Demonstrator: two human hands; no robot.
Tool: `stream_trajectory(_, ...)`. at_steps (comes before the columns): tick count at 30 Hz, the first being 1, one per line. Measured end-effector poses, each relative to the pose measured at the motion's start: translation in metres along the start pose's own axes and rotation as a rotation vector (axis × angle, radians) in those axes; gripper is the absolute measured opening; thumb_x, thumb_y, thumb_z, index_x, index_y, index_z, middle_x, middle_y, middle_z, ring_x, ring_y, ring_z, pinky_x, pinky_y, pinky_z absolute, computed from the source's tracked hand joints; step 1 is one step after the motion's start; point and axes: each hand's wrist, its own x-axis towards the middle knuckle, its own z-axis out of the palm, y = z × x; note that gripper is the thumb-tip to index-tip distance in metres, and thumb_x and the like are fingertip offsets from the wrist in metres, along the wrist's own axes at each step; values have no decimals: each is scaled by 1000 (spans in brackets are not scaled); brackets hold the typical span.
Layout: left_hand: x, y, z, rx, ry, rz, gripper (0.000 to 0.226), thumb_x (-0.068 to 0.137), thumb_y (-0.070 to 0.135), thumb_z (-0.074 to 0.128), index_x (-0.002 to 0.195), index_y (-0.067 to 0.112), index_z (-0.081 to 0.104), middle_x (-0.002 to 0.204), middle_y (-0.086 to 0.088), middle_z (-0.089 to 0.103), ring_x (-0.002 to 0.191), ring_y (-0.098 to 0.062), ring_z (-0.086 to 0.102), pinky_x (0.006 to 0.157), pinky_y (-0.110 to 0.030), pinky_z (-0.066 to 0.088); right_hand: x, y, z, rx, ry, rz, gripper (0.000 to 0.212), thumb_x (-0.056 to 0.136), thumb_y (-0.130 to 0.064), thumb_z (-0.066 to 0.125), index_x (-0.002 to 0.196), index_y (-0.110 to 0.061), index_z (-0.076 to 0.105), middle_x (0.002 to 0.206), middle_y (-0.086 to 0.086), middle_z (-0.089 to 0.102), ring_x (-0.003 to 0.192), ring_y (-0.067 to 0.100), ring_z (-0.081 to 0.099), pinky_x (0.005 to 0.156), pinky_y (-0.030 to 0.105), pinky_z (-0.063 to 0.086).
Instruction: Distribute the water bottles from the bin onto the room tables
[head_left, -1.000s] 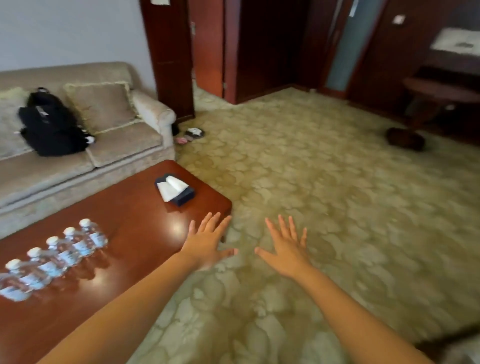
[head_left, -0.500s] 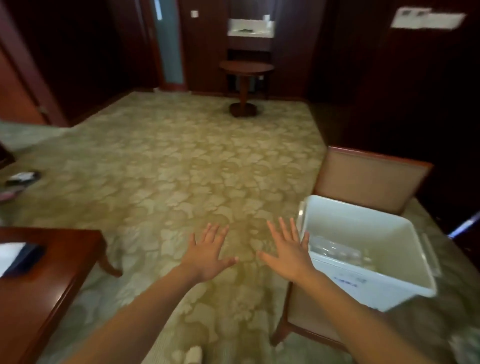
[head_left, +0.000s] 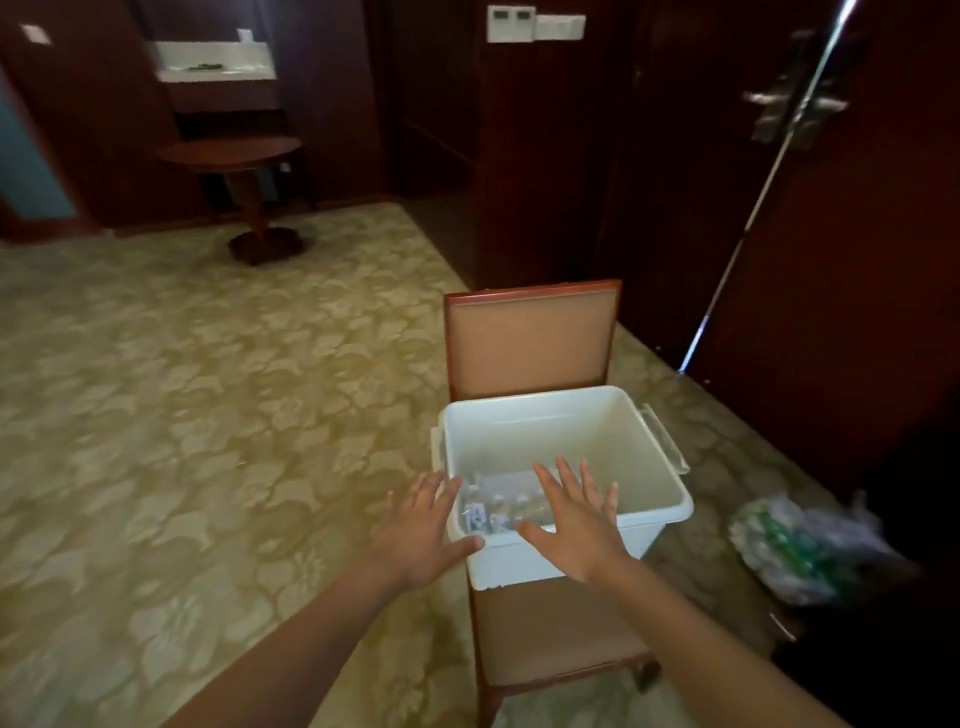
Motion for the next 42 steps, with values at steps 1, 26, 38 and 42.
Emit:
stream_trajectory(1, 14, 3, -1, -10, -6, 22, 136, 37, 100, -14, 155, 33, -6, 164, 2, -9, 151, -20, -11, 119, -52, -2, 8, 6, -2, -1, -7, 22, 81, 95, -64, 40, 158, -36, -1, 166, -3, -17, 148, 24, -30, 116, 56, -20)
stream_trajectory(26, 251, 20, 79, -83, -312, -52, 89, 90, 70, 39, 156, 26, 0, 165, -2, 1, 152, -22, 0, 122, -45, 9, 203, 158, 31, -25, -417, 156, 83, 95, -61, 44, 158, -36, -5, 167, -2, -14, 151, 25, -23, 120, 57, -12)
stream_trajectory(38, 347, 35, 155, -122, -481, -115, 85, 94, 59, 45, 156, 22, 0, 164, -3, 2, 151, -22, 2, 121, -40, 7, 297, 245, 103, 66, -615, 189, 81, 96, -52, 48, 158, -36, 0, 167, 1, -8, 152, 24, -17, 122, 53, -6)
stream_trajectory(42, 384, 41, 191, -156, -529, -110, 86, 93, 59, 46, 156, 25, -1, 165, -1, 0, 151, -21, -1, 122, -43, 7, 320, 274, 131, 102, -608, 249, 84, 94, -50, 54, 159, -27, 6, 168, 6, 1, 154, 27, -4, 124, 48, 7)
